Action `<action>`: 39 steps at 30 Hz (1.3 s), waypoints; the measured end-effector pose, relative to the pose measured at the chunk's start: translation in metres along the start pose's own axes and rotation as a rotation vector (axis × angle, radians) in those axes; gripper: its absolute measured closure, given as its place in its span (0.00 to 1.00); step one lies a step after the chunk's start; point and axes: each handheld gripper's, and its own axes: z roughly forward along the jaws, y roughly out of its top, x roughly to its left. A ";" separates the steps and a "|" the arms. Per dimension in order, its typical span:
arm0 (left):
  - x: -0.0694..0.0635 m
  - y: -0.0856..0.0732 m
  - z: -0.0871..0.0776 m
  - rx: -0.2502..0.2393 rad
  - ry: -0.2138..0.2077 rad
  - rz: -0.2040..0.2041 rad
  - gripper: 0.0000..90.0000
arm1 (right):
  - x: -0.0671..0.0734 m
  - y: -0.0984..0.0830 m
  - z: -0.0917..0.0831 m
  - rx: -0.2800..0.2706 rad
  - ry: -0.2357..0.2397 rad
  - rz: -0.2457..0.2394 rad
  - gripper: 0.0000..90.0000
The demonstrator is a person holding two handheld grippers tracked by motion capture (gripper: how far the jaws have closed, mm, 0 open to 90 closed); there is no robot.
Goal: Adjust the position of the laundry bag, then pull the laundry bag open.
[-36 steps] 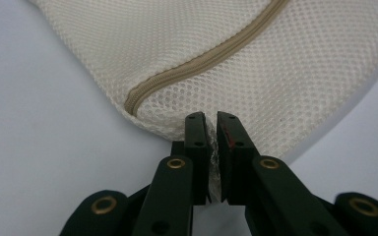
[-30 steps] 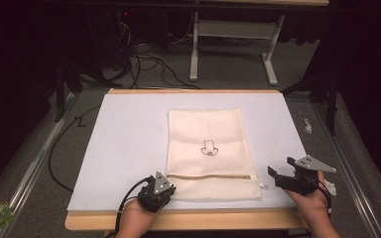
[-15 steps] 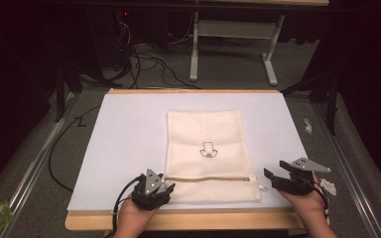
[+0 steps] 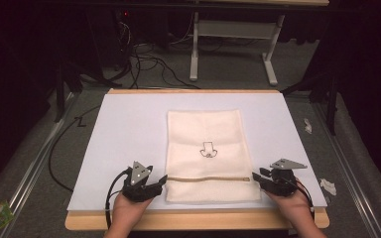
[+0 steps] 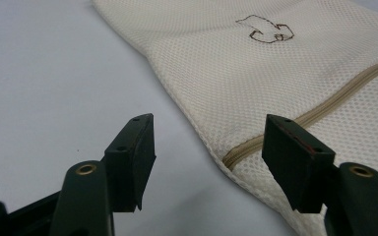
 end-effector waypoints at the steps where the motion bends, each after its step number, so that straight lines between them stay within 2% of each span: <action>1: -0.001 0.000 0.000 -0.001 -0.002 0.004 0.42 | -0.001 -0.001 0.000 0.004 0.006 0.001 0.69; 6: -0.002 0.001 0.001 0.008 -0.009 0.012 0.42 | 0.001 -0.004 0.003 0.046 0.047 0.007 0.75; 11: -0.003 0.002 0.001 0.003 -0.017 0.009 0.42 | 0.000 -0.005 0.004 0.043 0.058 0.006 0.77; 15: -0.004 0.002 0.002 0.007 -0.021 0.014 0.42 | 0.004 -0.004 0.005 0.049 0.050 -0.026 0.84; 19: -0.005 0.003 0.001 -0.007 -0.037 -0.005 0.42 | 0.006 -0.003 0.006 0.052 0.057 -0.051 0.90; 26: -0.005 0.004 -0.002 -0.016 -0.045 -0.012 0.41 | 0.006 -0.002 0.004 0.038 0.070 -0.073 0.94; 29: -0.005 0.004 -0.002 -0.022 -0.045 -0.023 0.41 | 0.005 -0.001 0.001 0.016 0.073 -0.072 0.94; 34: -0.007 0.006 -0.002 -0.035 -0.071 -0.046 0.41 | 0.005 0.001 -0.005 -0.020 0.072 -0.084 0.94; 39: -0.012 0.005 0.001 -0.026 -0.086 -0.043 0.41 | 0.005 0.003 -0.009 -0.043 0.079 -0.091 0.94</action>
